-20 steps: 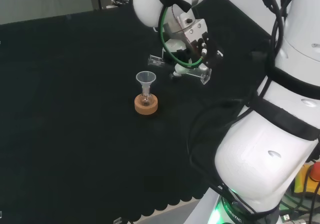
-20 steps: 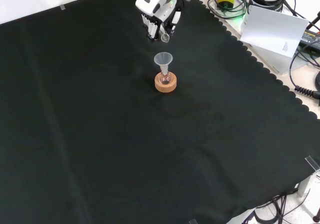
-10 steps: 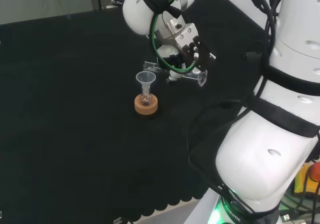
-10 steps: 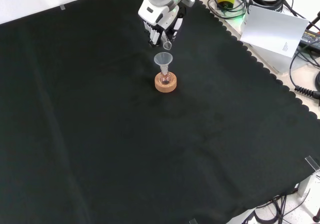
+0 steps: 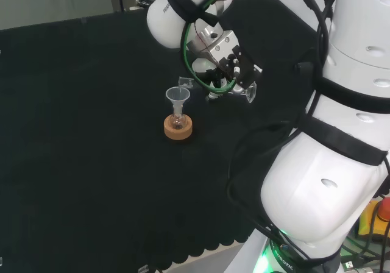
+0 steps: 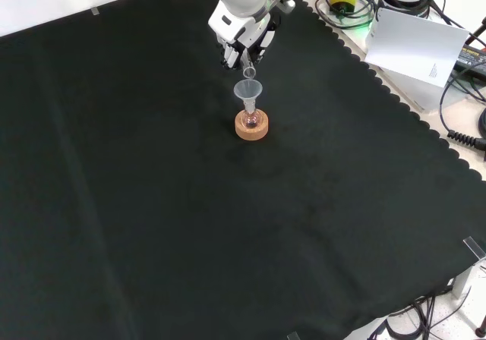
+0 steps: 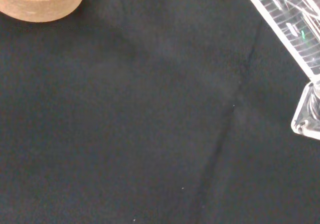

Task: Pour the water from the graduated cylinder into the round-bottom flask.

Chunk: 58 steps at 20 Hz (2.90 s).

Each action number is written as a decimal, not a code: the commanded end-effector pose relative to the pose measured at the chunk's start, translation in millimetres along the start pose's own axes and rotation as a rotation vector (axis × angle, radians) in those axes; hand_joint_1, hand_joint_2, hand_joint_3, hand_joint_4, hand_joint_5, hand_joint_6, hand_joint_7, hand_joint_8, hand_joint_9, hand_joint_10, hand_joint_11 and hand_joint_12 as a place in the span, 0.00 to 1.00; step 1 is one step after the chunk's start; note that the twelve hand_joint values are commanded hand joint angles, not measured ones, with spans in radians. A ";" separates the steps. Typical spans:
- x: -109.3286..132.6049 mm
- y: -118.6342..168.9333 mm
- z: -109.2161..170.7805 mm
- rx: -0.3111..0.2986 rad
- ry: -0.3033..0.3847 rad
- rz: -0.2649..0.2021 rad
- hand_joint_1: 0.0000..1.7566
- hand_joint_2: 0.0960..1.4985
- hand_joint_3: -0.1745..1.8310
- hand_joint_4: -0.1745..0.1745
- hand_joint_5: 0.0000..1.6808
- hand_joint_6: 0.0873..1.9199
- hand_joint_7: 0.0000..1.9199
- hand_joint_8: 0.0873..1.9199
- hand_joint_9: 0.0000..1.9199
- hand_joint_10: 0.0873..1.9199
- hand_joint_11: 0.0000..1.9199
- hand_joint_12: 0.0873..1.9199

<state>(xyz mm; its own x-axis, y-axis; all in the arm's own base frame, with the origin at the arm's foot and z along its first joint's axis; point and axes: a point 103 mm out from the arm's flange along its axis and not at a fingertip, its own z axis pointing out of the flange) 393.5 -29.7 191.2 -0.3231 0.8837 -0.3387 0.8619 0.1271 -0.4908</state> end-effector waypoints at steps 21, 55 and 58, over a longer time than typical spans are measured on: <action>-5.6 -4.0 -5.0 -0.009 -0.127 0.027 0.65 0.82 0.00 0.00 0.53 0.59 0.77 0.09 0.86 0.00 0.71 0.30; -10.0 -5.8 -13.2 0.010 -0.259 0.076 0.65 0.83 0.00 0.00 0.53 0.59 0.76 0.09 0.86 0.00 0.71 0.30; -7.3 -4.1 -14.1 0.013 -0.274 0.077 0.65 0.83 0.00 0.00 0.53 0.59 0.76 0.09 0.86 0.00 0.71 0.30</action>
<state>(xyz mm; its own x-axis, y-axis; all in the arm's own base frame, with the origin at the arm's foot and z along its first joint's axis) 397.3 -32.1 208.6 -0.3470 0.7453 -0.5693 0.8852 0.0597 -0.4613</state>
